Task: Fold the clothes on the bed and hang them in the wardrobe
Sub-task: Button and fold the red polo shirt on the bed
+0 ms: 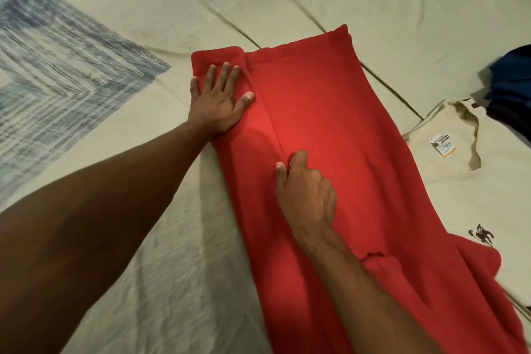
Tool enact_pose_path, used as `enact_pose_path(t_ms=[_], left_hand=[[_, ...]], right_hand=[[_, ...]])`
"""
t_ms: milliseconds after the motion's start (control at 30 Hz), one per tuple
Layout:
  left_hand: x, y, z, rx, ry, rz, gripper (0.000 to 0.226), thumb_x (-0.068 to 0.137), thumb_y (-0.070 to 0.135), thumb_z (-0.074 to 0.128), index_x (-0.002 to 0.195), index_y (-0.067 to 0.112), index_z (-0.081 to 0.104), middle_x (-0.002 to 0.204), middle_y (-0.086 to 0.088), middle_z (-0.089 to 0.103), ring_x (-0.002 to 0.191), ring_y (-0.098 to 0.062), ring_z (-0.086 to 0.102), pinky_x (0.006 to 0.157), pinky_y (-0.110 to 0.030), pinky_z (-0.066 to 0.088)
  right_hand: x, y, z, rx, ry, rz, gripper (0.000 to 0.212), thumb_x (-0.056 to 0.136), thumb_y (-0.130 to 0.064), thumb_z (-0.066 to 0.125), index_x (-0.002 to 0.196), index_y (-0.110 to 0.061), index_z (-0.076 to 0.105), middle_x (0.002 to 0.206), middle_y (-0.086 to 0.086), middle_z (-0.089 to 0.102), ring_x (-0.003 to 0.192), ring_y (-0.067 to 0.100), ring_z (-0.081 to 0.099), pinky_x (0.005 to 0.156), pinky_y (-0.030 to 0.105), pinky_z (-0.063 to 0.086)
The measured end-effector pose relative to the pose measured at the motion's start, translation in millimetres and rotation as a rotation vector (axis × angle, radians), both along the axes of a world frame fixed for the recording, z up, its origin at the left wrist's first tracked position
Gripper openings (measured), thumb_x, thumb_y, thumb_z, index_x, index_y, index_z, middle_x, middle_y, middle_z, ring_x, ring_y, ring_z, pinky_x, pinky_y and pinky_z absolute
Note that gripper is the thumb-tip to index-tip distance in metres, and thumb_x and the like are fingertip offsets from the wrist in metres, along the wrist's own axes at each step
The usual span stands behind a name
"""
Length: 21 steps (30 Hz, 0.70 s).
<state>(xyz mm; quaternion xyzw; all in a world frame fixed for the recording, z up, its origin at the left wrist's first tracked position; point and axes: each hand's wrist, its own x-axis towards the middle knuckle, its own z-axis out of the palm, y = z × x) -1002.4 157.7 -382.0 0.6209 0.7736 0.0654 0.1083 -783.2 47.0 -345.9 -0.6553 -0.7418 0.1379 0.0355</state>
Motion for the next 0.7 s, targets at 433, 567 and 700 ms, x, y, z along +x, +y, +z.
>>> enact_pose_path(t_ms=[433,567,700], left_hand=[[79,-103,-5,0.034,0.042,-0.082,0.087,0.092,0.076,0.012,0.16,0.022,0.009,0.167,-0.016,0.003,0.154,-0.03,-0.001,0.12,-0.06,-0.004],[123,-177,-10,0.063,0.08,-0.171,0.092,0.091,0.077,0.007,0.16,0.016,0.017,0.166,-0.018,0.009,0.154,-0.03,0.003,0.12,-0.06,0.0],[164,-240,-7,0.064,0.093,-0.314,0.092,0.093,0.077,0.01,0.158,0.015,0.024,0.165,-0.017,0.015,0.154,-0.03,0.008,0.12,-0.061,0.005]], right_hand=[[52,-33,3,0.0,-0.086,0.114,0.041,0.105,-0.049,0.027,0.115,-0.014,0.047,0.097,0.019,0.07,0.093,0.042,0.067,0.065,0.041,0.04],[78,-50,4,0.031,-0.124,0.137,0.042,0.105,-0.048,0.027,0.114,-0.015,0.053,0.094,0.019,0.07,0.088,0.041,0.068,0.068,0.041,0.046],[106,-71,3,0.084,-0.205,0.18,0.045,0.102,-0.046,0.029,0.099,-0.014,0.061,0.086,0.015,0.07,0.08,0.036,0.066,0.07,0.041,0.045]])
